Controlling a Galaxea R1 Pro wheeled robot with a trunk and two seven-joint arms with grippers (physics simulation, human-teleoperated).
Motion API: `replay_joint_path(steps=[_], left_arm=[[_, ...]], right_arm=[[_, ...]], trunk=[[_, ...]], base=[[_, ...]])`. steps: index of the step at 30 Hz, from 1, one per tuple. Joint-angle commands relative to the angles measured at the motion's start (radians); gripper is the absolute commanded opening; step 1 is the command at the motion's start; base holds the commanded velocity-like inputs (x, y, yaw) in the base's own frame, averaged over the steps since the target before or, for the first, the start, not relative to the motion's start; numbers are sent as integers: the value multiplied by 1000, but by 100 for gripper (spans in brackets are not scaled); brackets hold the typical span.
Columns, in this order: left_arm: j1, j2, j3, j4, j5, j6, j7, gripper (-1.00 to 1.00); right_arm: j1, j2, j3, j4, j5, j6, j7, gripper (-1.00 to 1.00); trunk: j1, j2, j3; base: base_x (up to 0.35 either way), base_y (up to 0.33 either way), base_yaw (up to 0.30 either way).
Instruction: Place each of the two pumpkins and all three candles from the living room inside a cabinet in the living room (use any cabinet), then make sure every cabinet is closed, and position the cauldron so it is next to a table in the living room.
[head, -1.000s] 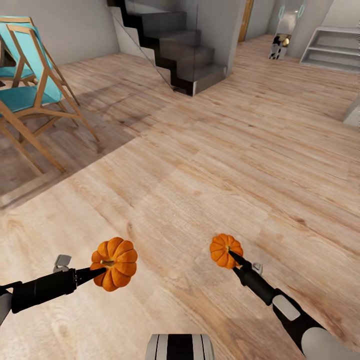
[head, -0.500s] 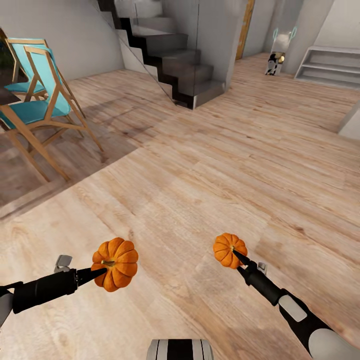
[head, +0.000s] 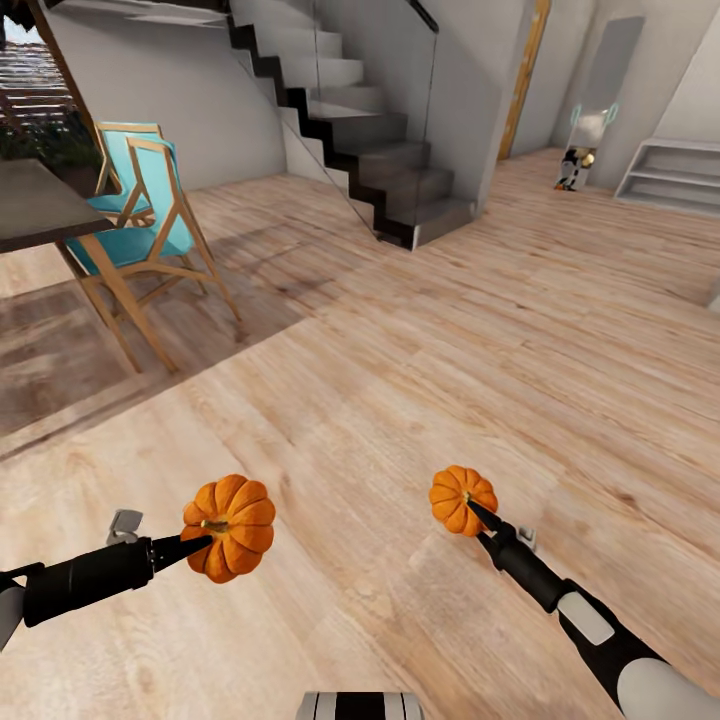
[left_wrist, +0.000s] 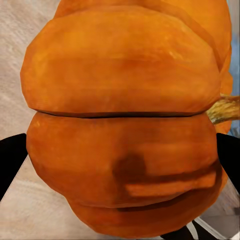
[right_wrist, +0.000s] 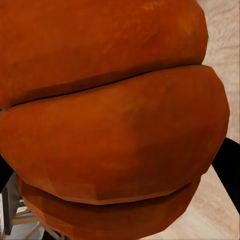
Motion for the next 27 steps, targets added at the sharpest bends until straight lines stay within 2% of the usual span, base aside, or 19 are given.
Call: replay_joint_path(steps=[1,9,27], left_arm=[[0,0,0,0,0,3,1,-100],[0,-1,0,0,0,3,1,-100],[0,1,0,0,0,4,0,-100]], right_arm=[[0,-1,6,1,-9,5,2,-100],[0,-1,6,4,-9,4,5,-100],[1,-1,6,4,-9,2,6,-100]], trunk=[[-1,0,5],[-4,2,48],[-12,6,146]], base=[[0,0,113],[0,0,73],[0,0,3]])
